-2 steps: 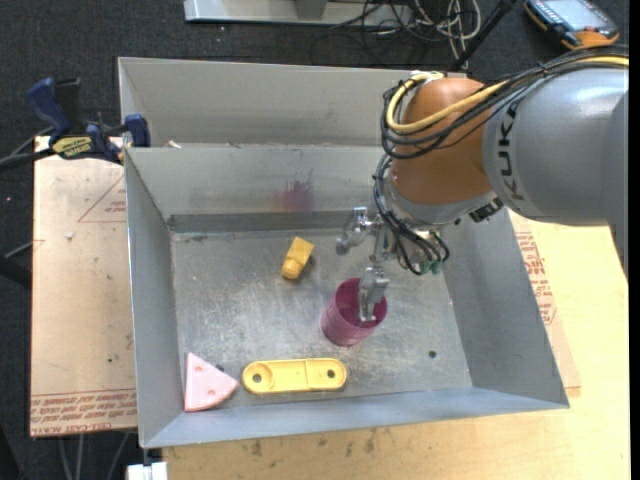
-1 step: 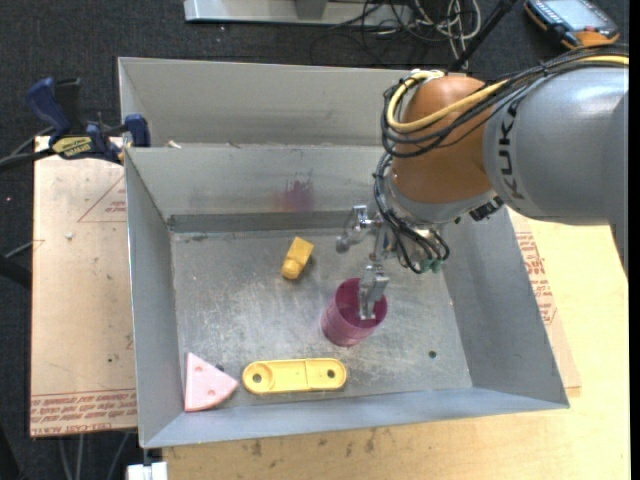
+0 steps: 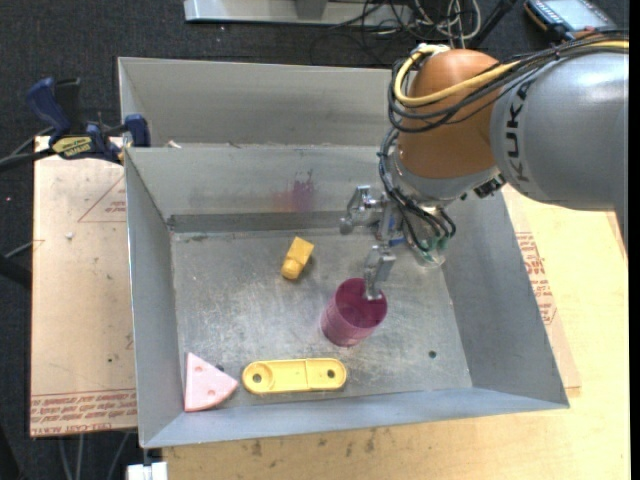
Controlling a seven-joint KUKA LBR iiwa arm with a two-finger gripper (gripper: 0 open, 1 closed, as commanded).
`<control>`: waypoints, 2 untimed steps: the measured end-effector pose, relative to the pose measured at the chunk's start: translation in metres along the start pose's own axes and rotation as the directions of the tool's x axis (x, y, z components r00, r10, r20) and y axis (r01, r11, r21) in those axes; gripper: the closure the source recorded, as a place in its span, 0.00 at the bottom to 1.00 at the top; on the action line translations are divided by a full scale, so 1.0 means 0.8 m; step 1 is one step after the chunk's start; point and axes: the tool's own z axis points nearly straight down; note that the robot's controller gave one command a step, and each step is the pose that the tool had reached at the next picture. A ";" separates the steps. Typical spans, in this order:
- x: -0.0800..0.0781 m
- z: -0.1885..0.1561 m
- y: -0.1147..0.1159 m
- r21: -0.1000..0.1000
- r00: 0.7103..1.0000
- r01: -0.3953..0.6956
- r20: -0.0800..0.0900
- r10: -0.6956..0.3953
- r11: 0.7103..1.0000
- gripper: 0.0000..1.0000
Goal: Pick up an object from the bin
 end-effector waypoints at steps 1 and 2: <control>0.008 0.048 -0.012 0.001 1.000 0.019 0.009 -0.019 1.000 0.00; 0.057 0.103 -0.041 -0.001 0.993 -0.121 0.009 0.121 0.993 1.00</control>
Offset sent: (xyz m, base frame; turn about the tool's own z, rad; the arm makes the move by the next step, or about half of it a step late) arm -0.0448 -0.0387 -0.0867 0.1198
